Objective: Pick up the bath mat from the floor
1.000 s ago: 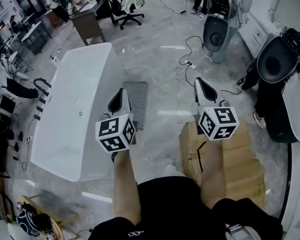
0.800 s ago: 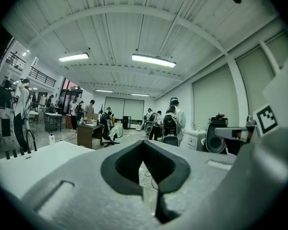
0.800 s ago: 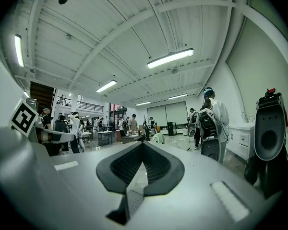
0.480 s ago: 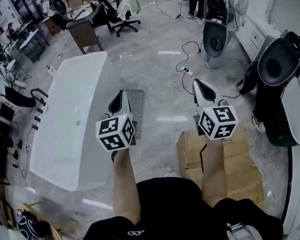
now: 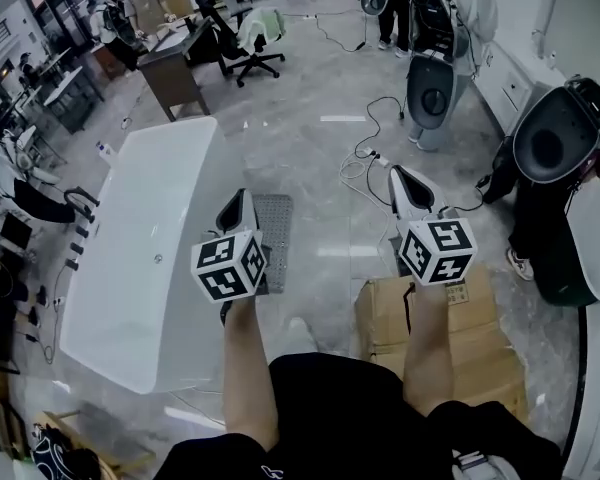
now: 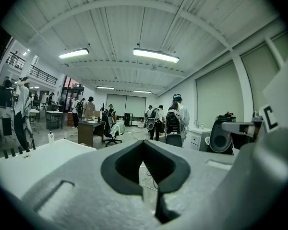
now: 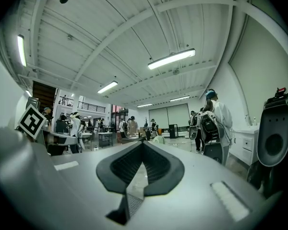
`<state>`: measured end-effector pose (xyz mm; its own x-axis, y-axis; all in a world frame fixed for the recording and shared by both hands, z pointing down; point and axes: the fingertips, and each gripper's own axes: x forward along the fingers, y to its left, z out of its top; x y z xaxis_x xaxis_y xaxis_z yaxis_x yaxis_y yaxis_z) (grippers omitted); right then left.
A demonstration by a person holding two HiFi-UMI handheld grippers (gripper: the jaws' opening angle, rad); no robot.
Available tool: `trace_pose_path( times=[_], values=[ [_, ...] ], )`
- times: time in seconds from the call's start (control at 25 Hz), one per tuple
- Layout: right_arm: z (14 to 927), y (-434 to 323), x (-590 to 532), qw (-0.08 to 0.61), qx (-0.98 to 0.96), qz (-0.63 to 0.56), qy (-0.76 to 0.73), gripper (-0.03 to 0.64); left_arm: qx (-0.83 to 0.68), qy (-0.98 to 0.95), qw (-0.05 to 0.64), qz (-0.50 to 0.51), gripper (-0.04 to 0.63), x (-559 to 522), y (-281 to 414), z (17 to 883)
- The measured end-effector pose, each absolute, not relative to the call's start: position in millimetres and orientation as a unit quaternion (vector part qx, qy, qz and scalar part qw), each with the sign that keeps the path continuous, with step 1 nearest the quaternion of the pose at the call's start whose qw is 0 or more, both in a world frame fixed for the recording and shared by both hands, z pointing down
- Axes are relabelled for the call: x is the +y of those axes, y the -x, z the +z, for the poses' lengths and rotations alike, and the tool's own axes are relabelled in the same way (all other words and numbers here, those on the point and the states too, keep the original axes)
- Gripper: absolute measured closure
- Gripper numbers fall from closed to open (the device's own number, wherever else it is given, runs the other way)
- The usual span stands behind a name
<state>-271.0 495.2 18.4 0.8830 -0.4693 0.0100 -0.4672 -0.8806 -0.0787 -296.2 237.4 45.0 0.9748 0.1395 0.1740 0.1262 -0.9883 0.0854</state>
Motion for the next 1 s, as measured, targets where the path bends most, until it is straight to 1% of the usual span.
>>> trace_pose_path(
  times=[0.2,0.52,0.76,1.0],
  values=[
    [26.9,254.9,493.9,0.037,0.243,-0.016,0.969,0.614,0.063,-0.993,0.043,0.087,0.600,227.5,270.9,50.0],
    [52.6,189.4,494.2,0.032,0.216,-0.041,0.975,0.614,0.088,-0.990,0.045,0.097,0.600,221.8,185.8,69.6],
    [63.9,117.6,457.1,0.047,0.229,-0.057,0.971,0.614,0.105,-0.986,0.040,0.126,0.600,210.2,108.2,80.8],
    [79.0,27.5,414.6,0.057,0.239,-0.065,0.967,0.614,0.117,-0.983,0.039,0.136,0.600,191.2,18.1,93.9]
  ],
)
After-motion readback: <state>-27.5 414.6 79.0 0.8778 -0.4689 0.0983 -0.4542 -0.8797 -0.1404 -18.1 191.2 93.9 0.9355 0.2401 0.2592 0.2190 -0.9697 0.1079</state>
